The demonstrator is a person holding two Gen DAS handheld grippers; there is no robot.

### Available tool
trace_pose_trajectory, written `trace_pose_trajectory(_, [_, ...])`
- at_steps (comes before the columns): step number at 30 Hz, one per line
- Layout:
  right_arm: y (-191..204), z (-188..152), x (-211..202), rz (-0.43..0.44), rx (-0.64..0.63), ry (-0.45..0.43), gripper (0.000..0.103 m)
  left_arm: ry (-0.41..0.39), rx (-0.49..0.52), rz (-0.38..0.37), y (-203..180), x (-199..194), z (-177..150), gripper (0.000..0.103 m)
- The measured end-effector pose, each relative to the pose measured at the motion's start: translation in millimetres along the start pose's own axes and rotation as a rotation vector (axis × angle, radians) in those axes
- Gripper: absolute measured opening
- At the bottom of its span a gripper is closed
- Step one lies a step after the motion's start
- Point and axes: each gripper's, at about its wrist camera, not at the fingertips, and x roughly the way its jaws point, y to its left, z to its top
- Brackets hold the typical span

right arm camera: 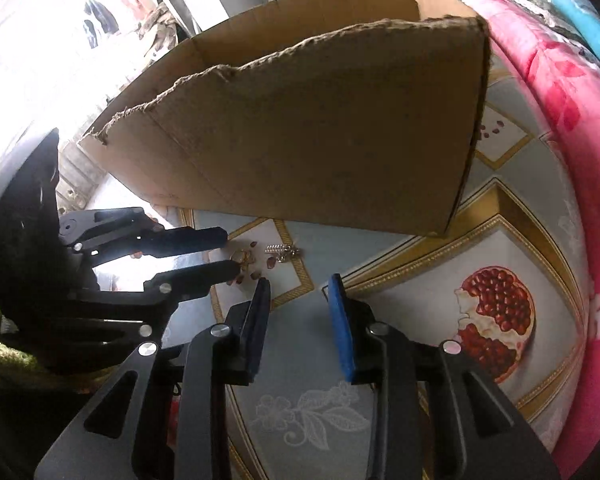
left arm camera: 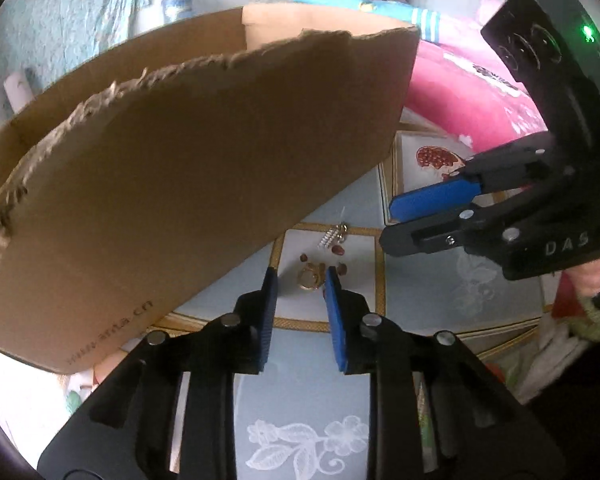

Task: Organize jewelry
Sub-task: 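Open the right gripper to drop the ring into the box while the left gripper releases the spring, then lower the right gripper to the tablecloth and close it on a spring charm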

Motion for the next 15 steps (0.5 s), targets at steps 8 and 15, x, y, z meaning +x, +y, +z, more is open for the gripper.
trace_pose_trajectory(8, [-4.2,-4.8,0.4,-0.003,0.024,-0.012,0.03,-0.009,-0.024,-0.014,5.8,7.5,5.5,0.009])
trace_pose_trajectory(15, [-10.6,-12.0,-6.4,0.007,0.034,-0.02,0.03,-0.019,-0.125,-0.071,19.0,1.2,-6.5,0.0])
